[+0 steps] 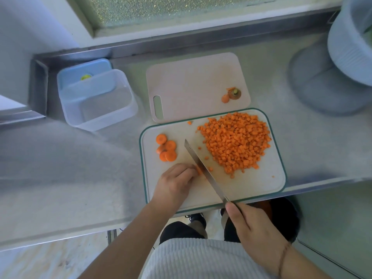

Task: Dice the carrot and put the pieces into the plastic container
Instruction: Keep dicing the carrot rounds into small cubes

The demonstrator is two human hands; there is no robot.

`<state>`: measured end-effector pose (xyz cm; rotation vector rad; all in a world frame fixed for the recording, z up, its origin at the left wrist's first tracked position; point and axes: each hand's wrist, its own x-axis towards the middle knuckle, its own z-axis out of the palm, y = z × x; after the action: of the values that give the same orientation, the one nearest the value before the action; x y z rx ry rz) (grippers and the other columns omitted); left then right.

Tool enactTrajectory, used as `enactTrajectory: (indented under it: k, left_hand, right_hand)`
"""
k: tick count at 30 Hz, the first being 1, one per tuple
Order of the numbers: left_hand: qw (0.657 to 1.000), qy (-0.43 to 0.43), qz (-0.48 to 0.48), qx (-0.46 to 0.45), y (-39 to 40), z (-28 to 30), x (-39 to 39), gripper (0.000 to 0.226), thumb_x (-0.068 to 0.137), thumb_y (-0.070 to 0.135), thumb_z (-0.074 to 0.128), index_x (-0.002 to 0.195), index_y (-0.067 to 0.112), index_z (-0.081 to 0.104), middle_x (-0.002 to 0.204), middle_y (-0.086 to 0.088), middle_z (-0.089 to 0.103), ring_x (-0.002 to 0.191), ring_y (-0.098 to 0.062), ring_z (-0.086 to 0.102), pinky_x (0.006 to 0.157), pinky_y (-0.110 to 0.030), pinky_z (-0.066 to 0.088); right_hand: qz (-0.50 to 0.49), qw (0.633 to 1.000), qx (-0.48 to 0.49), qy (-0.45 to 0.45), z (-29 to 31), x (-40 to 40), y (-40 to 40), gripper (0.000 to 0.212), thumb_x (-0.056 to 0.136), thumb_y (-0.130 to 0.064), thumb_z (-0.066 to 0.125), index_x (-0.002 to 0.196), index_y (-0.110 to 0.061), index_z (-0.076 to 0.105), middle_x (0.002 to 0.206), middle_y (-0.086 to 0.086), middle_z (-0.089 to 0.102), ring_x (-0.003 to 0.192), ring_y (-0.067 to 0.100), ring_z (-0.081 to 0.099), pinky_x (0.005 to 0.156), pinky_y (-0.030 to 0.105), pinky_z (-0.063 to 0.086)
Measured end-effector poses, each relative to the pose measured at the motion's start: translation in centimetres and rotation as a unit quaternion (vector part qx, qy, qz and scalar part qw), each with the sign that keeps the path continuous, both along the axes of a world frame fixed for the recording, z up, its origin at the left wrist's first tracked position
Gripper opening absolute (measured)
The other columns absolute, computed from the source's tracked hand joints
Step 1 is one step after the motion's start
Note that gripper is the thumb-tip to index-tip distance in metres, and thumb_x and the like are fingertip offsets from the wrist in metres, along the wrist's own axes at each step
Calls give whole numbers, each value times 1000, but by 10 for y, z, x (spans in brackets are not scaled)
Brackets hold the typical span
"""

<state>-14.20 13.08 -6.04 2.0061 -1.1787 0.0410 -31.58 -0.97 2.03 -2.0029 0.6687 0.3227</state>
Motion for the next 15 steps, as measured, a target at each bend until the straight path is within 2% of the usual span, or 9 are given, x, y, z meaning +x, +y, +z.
enactTrajectory:
  k: [2,4,6,7,9,11,12,15]
  left_hand:
    - [1000,-4,-5,-6,8,-1,1,18,88,-6,53,88,8,64,96,-9,70,89,-22,65,78,-27,54]
    - [1000,5,17,-17,18,-3,4,19,86,-9,49,81,3,63,96,-10,65,90,-23,62,80,-25,51]
    - [998,16,48,-28,24,-3,7,21,86,-8,47,77,2,63,95,-7,60,88,-21,59,80,-23,48]
    - [998,14,52,-33,24,-2,10,20,86,-8,47,79,5,61,96,-4,57,88,-20,57,79,-24,48]
    - [998,-4,48,-44,23,1,14,22,86,-8,47,86,12,56,97,-1,54,88,-20,56,79,-27,47]
    - [997,-22,54,-54,20,3,19,26,85,-10,51,89,15,57,99,-1,56,90,-21,56,82,-30,48]
    - [996,-28,68,-56,19,5,22,27,83,-11,54,91,15,59,99,-3,60,92,-22,57,84,-32,48]
    - [990,-30,133,-23,18,9,36,29,79,-6,68,99,14,65,101,-11,67,96,-29,58,87,-39,47]
  right_hand:
    - [11,1000,7,13,2,-5,1,65,88,-69,20,81,-19,62,71,-2,63,70,10,60,70,32,49]
    - [26,999,11,21,0,-6,4,72,84,-76,17,79,-18,61,70,1,63,67,12,59,69,32,47]
    - [28,999,20,32,-2,-5,6,83,79,-84,14,84,-17,63,76,3,67,75,13,62,75,33,49]
    - [23,999,28,36,-3,-4,6,83,79,-84,16,86,-17,64,79,3,68,78,12,63,77,33,49]
    - [-3,998,45,37,1,0,2,64,85,-73,26,81,-22,65,77,-4,69,77,7,63,77,29,50]
    - [-52,996,64,33,10,7,-8,44,87,-59,33,66,-32,62,61,-18,63,62,-1,58,63,14,45]
    - [-79,993,80,37,14,12,-15,43,86,-56,34,60,-33,59,51,-18,56,51,-2,53,54,12,40]
    - [-118,984,118,65,20,25,-32,46,92,-48,34,58,-19,45,39,-11,40,33,2,39,36,11,30]
